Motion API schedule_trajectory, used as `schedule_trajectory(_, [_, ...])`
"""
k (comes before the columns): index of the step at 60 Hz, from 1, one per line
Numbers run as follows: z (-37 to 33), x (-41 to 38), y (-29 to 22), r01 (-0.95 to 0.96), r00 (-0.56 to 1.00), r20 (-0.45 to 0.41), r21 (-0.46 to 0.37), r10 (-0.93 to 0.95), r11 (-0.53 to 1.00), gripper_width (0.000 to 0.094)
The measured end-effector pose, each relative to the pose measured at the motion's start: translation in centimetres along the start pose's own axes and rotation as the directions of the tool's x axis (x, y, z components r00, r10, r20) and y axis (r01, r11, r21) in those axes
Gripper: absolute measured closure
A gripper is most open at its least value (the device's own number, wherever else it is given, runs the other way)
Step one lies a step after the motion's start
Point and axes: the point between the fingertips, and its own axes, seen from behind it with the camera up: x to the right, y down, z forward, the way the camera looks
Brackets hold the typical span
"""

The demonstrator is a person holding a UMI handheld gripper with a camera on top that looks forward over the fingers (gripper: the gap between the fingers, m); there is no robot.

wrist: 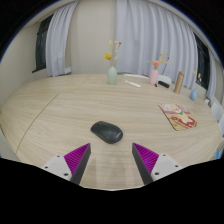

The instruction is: Arrange mouse

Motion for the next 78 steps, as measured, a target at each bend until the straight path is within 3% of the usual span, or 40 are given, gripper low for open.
schedule_trajectory(28, [8.8,0.3,-1.6,-0.005,1.000,0.009,-0.028,0.005,1.000,0.0076])
schedule_trajectory(51, [13.5,2.2,-4.7,-0.049,0.998,-0.034,-0.011,0.048,0.999,0.0074])
schedule_trajectory(58, [14.1,1.8,-5.0,-0.056,0.998,-0.021,-0.013,0.056,0.998,0.0204])
schedule_trajectory(64, [14.3,1.3,-5.2,-0.051,0.999,-0.010,-0.015,0.050,0.999,0.0440])
schedule_trajectory(78, [14.3,1.3,-5.3,-0.028,1.000,-0.013,-0.039,0.027,0.999,0.0536])
